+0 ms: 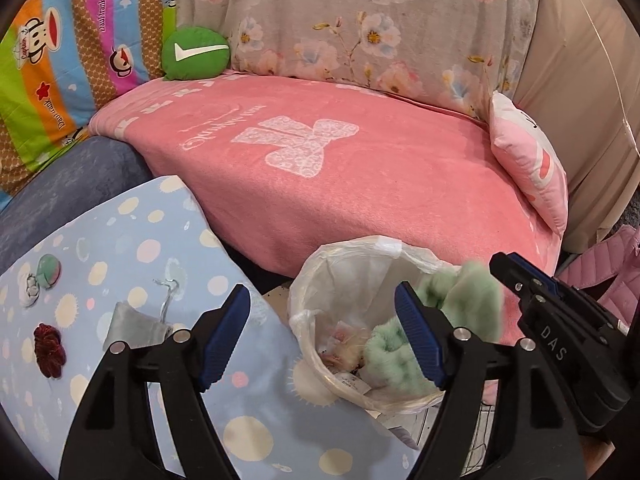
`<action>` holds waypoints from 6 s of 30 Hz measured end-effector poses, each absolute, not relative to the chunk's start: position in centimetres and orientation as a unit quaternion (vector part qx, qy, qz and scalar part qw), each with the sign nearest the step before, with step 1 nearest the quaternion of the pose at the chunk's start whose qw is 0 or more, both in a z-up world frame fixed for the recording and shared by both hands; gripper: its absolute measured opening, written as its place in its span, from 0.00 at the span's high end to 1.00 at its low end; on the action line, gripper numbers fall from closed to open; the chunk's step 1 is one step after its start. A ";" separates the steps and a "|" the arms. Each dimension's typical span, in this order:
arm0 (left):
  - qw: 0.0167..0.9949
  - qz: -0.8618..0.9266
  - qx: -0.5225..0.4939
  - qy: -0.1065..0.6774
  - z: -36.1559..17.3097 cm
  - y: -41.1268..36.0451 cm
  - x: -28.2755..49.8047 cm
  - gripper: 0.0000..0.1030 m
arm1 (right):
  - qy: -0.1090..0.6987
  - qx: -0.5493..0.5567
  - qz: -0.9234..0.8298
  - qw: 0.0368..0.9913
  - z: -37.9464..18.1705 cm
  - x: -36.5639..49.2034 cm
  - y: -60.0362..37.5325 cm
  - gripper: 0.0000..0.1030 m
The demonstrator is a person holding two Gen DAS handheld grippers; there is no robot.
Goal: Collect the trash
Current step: 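Open both tools to drop the scrunchie and headband into the bin, then move both tools back to the dark red scrunchie and grey pouch, then grasp the dark red scrunchie with the left tool while the right tool grasps the grey pouch, then carry the red scrunchie and grey pouch in both tools over the trash bin, then open both tools to drop the scrunchie and pouch into the bin, then move both tools back to the white sock and green round pad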
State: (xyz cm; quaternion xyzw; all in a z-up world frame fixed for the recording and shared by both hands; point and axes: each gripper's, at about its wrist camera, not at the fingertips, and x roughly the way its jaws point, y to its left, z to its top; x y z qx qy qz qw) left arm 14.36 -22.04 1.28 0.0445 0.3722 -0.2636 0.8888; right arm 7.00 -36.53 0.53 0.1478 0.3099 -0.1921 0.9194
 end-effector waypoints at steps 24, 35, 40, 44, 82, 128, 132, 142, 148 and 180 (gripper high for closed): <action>0.900 -0.200 -0.003 0.388 0.3 -14.3 15.9 0.28 | 0.325 0.081 -0.146 0.931 0.6 8.7 -28.3 0.43; 0.901 -0.169 -0.028 0.399 -0.8 -10.1 16.9 0.27 | 0.336 0.070 -0.125 0.931 0.0 9.7 -25.1 0.35; 0.900 -0.151 -0.039 0.406 -1.8 -7.7 17.5 0.24 | 0.344 0.063 -0.111 0.930 -0.5 10.6 -23.5 0.32; 0.902 -0.133 -0.043 0.408 -2.5 -5.7 17.8 0.22 | 0.351 0.057 -0.099 0.929 -1.1 11.4 -21.7 0.30; 0.860 0.054 -0.148 0.486 -13.8 17.5 25.0 0.27 | 0.460 0.045 -0.017 0.886 -13.6 21.6 -8.1 0.29; 0.892 -0.183 -0.018 0.413 -2.4 -8.8 18.5 0.85 | 0.349 0.129 -0.096 0.923 -3.3 12.6 -24.4 0.93; 0.888 -0.209 -0.005 0.409 -1.7 -12.2 17.6 0.85 | 0.340 0.142 -0.120 0.922 -2.9 11.0 -27.7 0.93; 0.876 -0.269 0.026 0.400 -0.6 -19.3 15.2 0.85 | 0.335 0.160 -0.170 0.913 -3.0 7.4 -33.7 0.93; 0.866 -0.298 0.034 0.400 -0.4 -22.4 14.4 0.85 | 0.333 0.165 -0.189 0.909 -3.1 6.3 -35.8 0.93; 0.885 -0.238 0.007 0.401 -1.6 -17.9 15.4 0.46 | 0.349 0.133 -0.175 0.911 -3.6 7.4 -31.8 0.52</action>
